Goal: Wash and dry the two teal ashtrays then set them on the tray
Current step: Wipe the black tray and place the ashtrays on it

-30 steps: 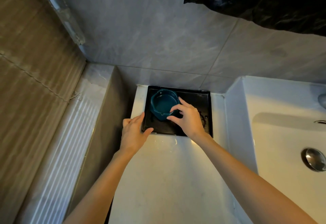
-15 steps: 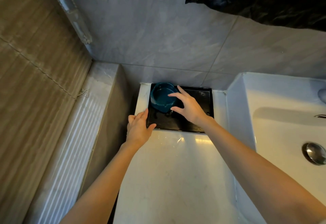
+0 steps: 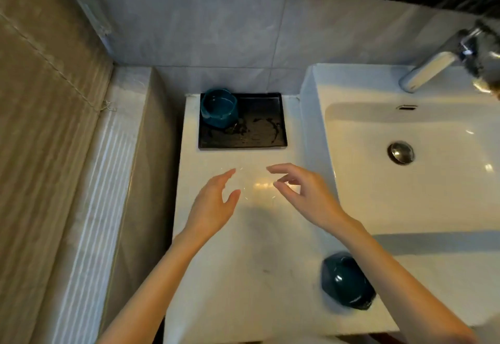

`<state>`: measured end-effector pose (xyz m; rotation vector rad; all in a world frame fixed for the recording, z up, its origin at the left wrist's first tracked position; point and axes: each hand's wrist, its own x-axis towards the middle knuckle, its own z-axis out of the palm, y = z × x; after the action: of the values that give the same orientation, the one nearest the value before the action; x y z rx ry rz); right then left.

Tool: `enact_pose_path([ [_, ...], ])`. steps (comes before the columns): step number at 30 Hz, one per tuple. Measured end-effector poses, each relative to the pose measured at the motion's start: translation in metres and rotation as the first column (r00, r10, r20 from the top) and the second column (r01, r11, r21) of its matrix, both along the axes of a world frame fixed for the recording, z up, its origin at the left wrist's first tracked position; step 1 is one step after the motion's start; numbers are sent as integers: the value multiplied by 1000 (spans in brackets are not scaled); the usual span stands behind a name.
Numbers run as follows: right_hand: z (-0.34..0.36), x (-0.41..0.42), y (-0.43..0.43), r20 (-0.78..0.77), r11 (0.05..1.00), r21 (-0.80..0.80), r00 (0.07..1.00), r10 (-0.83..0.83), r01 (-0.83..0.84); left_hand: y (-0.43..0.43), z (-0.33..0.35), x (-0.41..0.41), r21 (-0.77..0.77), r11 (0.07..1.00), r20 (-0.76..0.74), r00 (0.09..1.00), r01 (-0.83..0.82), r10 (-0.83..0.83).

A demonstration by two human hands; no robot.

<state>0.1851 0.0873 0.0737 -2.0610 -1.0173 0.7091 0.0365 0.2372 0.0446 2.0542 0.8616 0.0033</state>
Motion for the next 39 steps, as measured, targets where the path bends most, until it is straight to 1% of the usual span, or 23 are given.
enact_pose_path([
  [2, 1, -16, -39, -33, 998, -4, 998, -58, 58, -31, -2, -8, -56, 997, -7, 999, 49, -50],
  [4, -1, -30, -78, -87, 986, -7, 982, -165, 165, -62, -8, -12, -107, 989, -18, 994, 106, -109],
  [6, -9, -42, -116, -97, 966, -30, 961, -257, 256, -93, -14, -12, -161, 974, -36, 985, 161, -169],
  [8, -20, -51, -152, -72, 927, -58, 925, -373, 370, -122, -24, -10, -233, 949, -78, 969, 212, -236],
  [10, -33, -58, -184, -36, 859, -59, 859, -511, 508, -145, -33, -4, -293, 923, -135, 945, 248, -297],
  [12, -48, -65, -210, 32, 783, -88, 787, -616, 616, -164, -39, 5, -311, 911, -177, 925, 273, -337],
  [14, -64, -67, -227, 105, 730, -157, 746, -658, 666, -180, -43, 14, -294, 897, -214, 892, 330, -398],
  [16, -75, -64, -233, 144, 705, -259, 748, -648, 660, -196, -47, 22, -243, 883, -264, 849, 402, -459],
  [19, -85, -60, -233, 219, 702, -412, 811, -543, 581, -214, -53, 27, -105, 862, -323, 803, 496, -501],
  [21, -90, -58, -230, 290, 710, -465, 849, -443, 529, -221, -55, 28, -32, 851, -319, 801, 525, -506],
  [24, -91, -53, -227, 349, 714, -513, 876, -333, 476, -223, -55, 30, -20, 865, -297, 823, 501, -484],
  [27, -87, -53, -223, 340, 738, -502, 887, -312, 451, -221, -55, 29, -26, 877, -273, 841, 479, -467],
  [32, -72, -65, -201, 278, 814, -421, 911, -305, 401, -187, -48, 12, -47, 907, -219, 881, 419, -419],
  [35, -62, -71, -165, 231, 870, -354, 933, -274, 344, -151, -39, -3, -14, 931, -226, 906, 364, -358],
  [39, -56, -67, -96, 226, 898, -351, 955, -195, 266, -98, -24, -18, 18, 975, -206, 955, 223, -214],
])
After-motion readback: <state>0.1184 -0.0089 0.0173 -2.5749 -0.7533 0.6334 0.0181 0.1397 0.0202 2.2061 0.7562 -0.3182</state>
